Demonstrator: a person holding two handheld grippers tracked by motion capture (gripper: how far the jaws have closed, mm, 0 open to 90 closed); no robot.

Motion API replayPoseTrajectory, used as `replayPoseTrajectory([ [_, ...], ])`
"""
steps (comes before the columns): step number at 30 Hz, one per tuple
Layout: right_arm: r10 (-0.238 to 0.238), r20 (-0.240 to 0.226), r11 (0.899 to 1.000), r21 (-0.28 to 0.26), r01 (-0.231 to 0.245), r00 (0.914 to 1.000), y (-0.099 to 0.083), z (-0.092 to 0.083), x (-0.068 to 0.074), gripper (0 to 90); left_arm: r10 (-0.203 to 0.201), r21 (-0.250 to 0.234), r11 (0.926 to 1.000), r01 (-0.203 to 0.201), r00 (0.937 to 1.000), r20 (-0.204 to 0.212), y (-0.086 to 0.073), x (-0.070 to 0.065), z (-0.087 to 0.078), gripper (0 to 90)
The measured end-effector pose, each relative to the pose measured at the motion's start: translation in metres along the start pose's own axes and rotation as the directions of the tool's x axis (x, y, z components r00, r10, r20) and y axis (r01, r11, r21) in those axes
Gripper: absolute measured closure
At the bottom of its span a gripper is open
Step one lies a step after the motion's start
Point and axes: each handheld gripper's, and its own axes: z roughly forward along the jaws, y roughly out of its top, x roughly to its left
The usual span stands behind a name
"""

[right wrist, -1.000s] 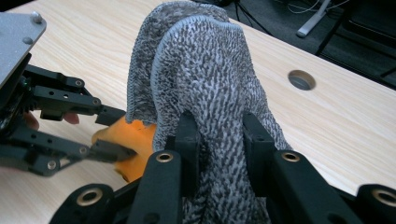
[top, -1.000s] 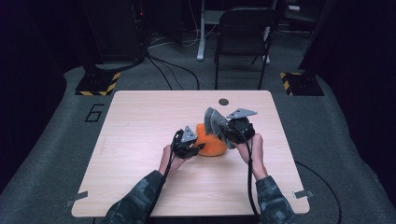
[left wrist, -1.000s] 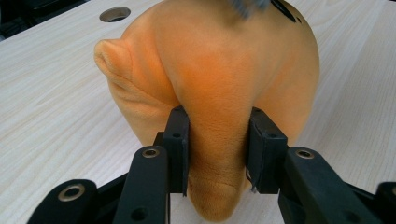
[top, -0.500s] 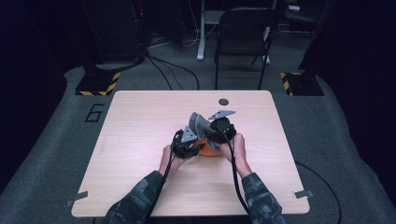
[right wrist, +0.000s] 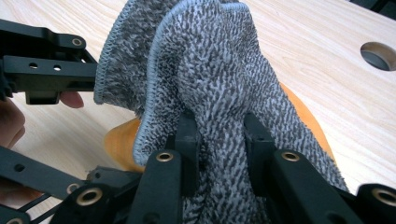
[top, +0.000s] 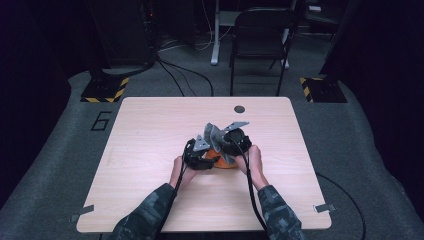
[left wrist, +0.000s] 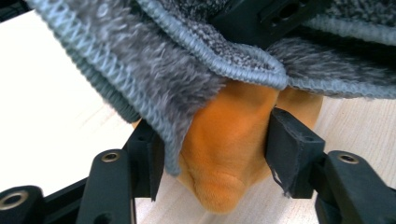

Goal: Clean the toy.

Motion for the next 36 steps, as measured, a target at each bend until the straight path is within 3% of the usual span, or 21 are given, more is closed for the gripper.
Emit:
replayPoseTrajectory([
  [6, 0.039, -0.028, 0.999, -0.009, -0.039, 0.9988, -0.004, 0.002, -0.007, 72.9, -0.032, -0.008, 0.9995, 0.032, 0.9994, 0.011, -0.003, 0.003, -0.001, 37.1],
  [10, 0.041, -0.029, 0.999, -0.006, -0.041, 0.9988, -0.005, 0.002, -0.008, 73.0, -0.026, 0.001, 0.9997, 0.026, 0.9996, 0.011, -0.005, 0.004, 0.0, 37.0],
  [16, 0.041, -0.015, 0.999, -0.004, -0.041, 0.999, -0.005, 0.002, -0.006, 73.1, -0.032, 0.011, 0.9994, 0.032, 0.9991, 0.03, -0.007, 0.002, -0.001, 46.7],
  [19, 0.006, 0.006, 1.0, -0.001, -0.006, 1.0, -0.005, 0.003, -0.005, 73.2, -0.039, 0.011, 0.9992, 0.039, 0.9989, 0.027, -0.008, 0.002, -0.002, 50.8],
  [22, -0.006, 0.005, 1.0, 0.003, 0.006, 1.0, -0.005, 0.003, -0.005, 73.1, -0.033, -0.001, 0.9995, 0.033, 0.9993, 0.019, -0.01, 0.0, -0.001, 57.9],
  [26, -0.026, 0.039, 1.0, 0.006, 0.025, 0.9989, -0.005, 0.0, -0.003, 73.0, -0.038, -0.011, 0.9992, 0.038, 0.9993, 0.008, -0.01, -0.003, -0.001, 65.5],
  [30, -0.112, 0.081, 0.994, 0.028, 0.11, 0.9904, -0.005, -0.006, 0.002, 72.6, -0.029, -0.005, 0.9996, 0.029, 0.9996, -0.006, -0.009, -0.008, -0.001, 68.6],
  [33, -0.124, 0.091, 0.992, 0.04, 0.121, 0.9881, -0.007, -0.012, 0.002, 72.4, -0.018, -0.007, 0.9998, 0.018, 0.9998, -0.008, -0.008, -0.01, -0.001, 69.1],
  [36, -0.103, 0.087, 0.995, 0.02, 0.102, 0.9909, -0.012, -0.017, -0.003, 72.3, -0.01, -0.002, 1.0, 0.01, 0.9999, -0.005, -0.007, -0.011, -0.001, 69.1],
])
